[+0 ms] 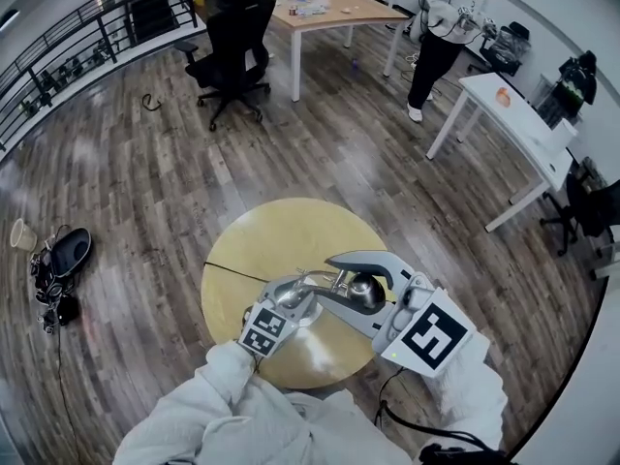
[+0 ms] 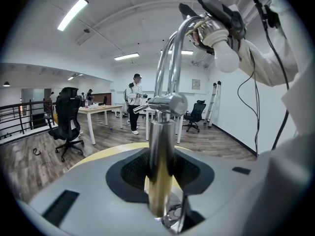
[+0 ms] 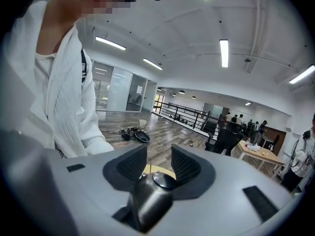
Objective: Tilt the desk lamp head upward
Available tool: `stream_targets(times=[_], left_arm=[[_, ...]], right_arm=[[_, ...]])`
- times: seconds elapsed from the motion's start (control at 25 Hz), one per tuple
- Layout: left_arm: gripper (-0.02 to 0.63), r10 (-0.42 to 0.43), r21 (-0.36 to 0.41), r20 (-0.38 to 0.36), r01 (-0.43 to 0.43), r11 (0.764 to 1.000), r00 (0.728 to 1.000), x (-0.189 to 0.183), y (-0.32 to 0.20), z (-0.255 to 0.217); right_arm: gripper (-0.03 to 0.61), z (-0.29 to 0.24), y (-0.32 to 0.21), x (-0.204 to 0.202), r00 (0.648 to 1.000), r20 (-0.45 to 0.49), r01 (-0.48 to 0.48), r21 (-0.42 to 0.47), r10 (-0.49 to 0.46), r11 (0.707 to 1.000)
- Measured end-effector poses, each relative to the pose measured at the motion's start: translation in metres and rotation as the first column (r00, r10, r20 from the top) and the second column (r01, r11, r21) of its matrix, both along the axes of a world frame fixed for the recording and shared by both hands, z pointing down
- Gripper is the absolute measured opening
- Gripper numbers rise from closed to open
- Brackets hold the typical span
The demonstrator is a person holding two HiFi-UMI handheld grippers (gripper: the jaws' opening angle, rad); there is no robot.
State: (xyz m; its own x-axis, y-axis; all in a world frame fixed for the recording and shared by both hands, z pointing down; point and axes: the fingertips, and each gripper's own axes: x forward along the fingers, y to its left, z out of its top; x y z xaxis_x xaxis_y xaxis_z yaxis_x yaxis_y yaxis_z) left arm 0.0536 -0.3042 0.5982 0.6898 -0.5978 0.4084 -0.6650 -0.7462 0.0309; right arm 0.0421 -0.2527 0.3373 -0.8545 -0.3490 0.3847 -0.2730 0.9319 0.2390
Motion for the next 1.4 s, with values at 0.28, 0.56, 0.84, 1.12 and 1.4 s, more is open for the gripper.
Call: stream_targets(times=[0.28, 0.56, 0.84, 1.12, 1.4], left_arm=[[0.129, -0.008, 0.006, -0.008, 0.008, 1.000, 1.000, -0.003, -0.001, -0.001], [0.129, 0.002, 0.012, -0.008, -0.002, 1.000, 1.000, -0.006, 0.003, -0.003], [0.129, 0.017, 0.009, -0.017, -0.017, 1.000, 1.000, -0.007, 0.002, -0.003], [0.129, 0.039, 0.010, 0.016, -0.039, 0.999, 0.999, -0.002, 0.003, 0.003], [0.129, 0.046, 0.036, 0.016, -0.047, 0.998, 0.999, -0.004, 0.005, 0.001]], right_arm=[[0.161, -0.014, -0.026, -0.057, 0.995, -0.084, 0.049, -0.042, -0.052, 0.998], [0.160, -0.013, -0.031, -0.076, 0.985, -0.158, 0.058, -0.088, -0.071, 0.994], [0.161, -0.013, -0.033, -0.078, 0.987, -0.148, 0.039, -0.100, -0.053, 0.994], [0.161, -0.016, -0.031, -0.073, 0.995, -0.094, 0.011, -0.069, -0.018, 0.998], [0.161, -0.048, -0.031, -0.046, 0.996, 0.007, -0.085, 0.083, 0.085, 0.993]])
